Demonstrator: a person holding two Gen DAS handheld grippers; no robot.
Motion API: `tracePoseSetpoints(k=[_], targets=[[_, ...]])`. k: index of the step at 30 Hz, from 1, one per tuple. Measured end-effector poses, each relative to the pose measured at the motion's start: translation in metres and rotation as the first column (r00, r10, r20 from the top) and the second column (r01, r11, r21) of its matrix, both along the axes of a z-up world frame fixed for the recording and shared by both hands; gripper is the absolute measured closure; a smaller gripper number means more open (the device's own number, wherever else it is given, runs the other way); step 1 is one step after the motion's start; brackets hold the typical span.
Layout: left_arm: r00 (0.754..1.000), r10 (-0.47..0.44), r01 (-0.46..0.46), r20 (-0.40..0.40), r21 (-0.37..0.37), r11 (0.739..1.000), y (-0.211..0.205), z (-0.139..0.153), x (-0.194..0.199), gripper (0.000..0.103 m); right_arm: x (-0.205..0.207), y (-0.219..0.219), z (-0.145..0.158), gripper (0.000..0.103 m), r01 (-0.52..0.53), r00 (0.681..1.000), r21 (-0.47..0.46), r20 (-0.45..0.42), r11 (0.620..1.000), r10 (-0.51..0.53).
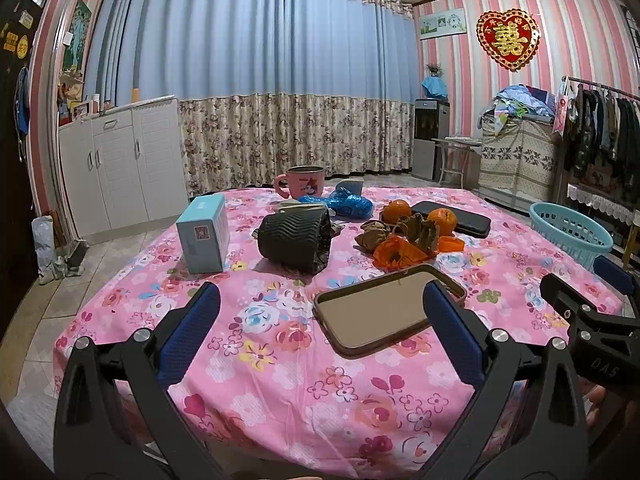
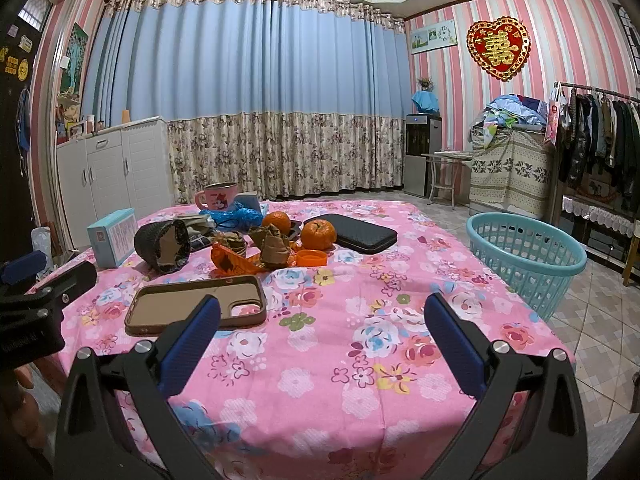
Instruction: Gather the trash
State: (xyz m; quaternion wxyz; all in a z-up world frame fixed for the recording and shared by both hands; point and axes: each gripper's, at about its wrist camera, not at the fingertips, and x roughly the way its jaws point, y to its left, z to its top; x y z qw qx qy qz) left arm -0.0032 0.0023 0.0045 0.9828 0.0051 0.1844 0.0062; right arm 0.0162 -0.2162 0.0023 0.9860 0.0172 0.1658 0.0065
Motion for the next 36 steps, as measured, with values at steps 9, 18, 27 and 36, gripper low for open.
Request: tracePoseSetpoints(k=[9,18,27,36], targets=[[1.0,0.0,0.0,-0.001,0.003,1.0,-0.0008,-0.001,0.0002,0.005,0.0009,0.001,0.0,0.004,-0.003,1.0,0.0,0.0,1.0,0.003],[1.0,-0.002,0.002,-0.004,0.003,1.0,-0.0011,-0.0018,0.0005,0.005,0.0,0.0002,0.0,0.004,-0.003,1.0,-0.001,0.0,1.0,0.003],[1.0,-0.003,0.003,-0.006,0.005,1.0,-0.0015,-0.0033,0.0018,0.005,0.0009,0.0014,0.0004,0.004,-0.004,1.0,0.001,0.002,1.0,0.004],[1.0,-0.002,0.002,-0.004,0.01,1.0,-0.0018,-0.0044,0.0022,0.005,0.0001,0.0009,0.0002,0.004,-0.005,1.0,-0.002,0.001,1.0,0.005]])
